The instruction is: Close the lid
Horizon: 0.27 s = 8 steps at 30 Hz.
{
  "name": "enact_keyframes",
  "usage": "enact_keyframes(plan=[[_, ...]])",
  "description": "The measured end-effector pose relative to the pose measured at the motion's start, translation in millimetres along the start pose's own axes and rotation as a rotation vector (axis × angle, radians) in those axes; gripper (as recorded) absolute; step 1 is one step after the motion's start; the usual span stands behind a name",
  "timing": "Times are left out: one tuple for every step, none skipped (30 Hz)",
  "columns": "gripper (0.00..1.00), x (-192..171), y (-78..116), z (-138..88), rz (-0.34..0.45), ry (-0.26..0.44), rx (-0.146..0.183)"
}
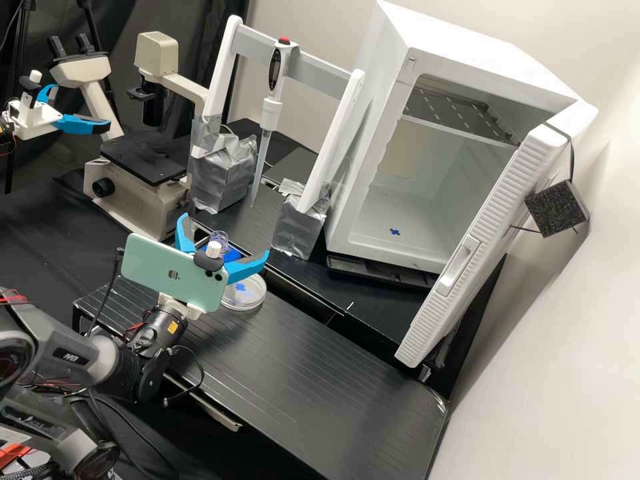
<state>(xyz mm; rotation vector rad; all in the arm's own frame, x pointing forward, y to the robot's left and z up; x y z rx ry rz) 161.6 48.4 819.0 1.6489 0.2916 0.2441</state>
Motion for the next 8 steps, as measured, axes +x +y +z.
enact_keyframes(plan=[[1.0, 1.0, -0.5, 0.5, 0.011, -0.008, 0.002], [1.0, 2.2, -0.5, 1.9, 0.033, -0.027, 0.008], [1.0, 3.2, -1.0, 3.2, 0.047, -0.043, 0.012], [1.0, 4.0, -1.7, 4.7, 0.055, -0.057, 0.013], [1.0, 4.8, -2.5, 6.1, 0.061, -0.071, 0.019], [1.0, 5.1, -2.0, 8.1, 0.075, -0.09, 0.022], [1.0, 5.3, -1.8, 9.7, 0.083, -0.102, 0.027], [1.0, 5.5, -1.5, 11.5, 0.09, -0.115, 0.031]])
